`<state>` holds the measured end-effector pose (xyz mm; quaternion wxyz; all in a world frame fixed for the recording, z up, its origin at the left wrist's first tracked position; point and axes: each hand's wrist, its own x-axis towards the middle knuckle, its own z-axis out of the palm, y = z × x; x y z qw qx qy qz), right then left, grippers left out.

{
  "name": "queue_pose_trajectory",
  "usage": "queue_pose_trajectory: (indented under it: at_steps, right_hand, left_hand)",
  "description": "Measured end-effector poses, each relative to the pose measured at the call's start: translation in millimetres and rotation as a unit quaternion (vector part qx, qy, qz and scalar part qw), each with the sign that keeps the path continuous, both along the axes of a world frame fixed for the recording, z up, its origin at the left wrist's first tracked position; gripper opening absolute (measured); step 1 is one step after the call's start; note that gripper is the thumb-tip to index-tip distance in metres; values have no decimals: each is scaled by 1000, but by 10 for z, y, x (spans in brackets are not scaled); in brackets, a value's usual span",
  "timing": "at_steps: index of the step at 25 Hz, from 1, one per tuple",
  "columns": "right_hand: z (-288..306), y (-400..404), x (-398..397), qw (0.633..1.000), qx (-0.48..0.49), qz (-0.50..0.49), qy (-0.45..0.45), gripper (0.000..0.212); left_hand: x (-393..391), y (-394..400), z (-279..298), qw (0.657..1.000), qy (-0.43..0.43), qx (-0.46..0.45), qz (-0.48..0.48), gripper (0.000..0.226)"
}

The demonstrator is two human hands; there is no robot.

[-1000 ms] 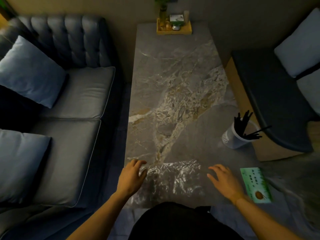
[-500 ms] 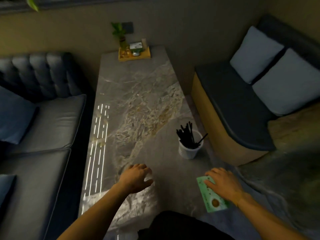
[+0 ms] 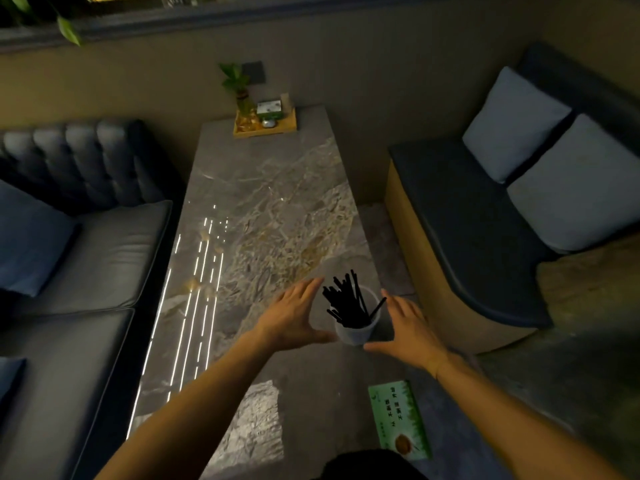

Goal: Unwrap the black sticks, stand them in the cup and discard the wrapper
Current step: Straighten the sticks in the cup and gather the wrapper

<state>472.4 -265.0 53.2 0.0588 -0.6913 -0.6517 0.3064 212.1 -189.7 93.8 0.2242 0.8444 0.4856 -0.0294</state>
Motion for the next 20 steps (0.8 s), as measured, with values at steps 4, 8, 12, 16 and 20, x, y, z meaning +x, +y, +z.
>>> queue_pose_trajectory:
  at_steps: [4,8,12,16,20]
  right_hand:
    - [-63,217,-131,999,-35,-7,5,127]
    - [-91,394,-174,1000,-24,19,6,122]
    - [-47,562,-223,998,-6,69,-3,121]
    - [-69,642,-284,995,16,95,21,108]
    - [-122,614,-408,988,126,82,43,77]
  left_hand:
    - [295,9,-122,996,-71,-54,-6,133]
    - [391,28,-227,987,-144,-70,18,132]
    - [476,61,-282,975,-197,-87,49,120]
    - [608,60,-311,965,-237,-86,68,112]
    - [781,3,-308,955,-270,-84,91,102]
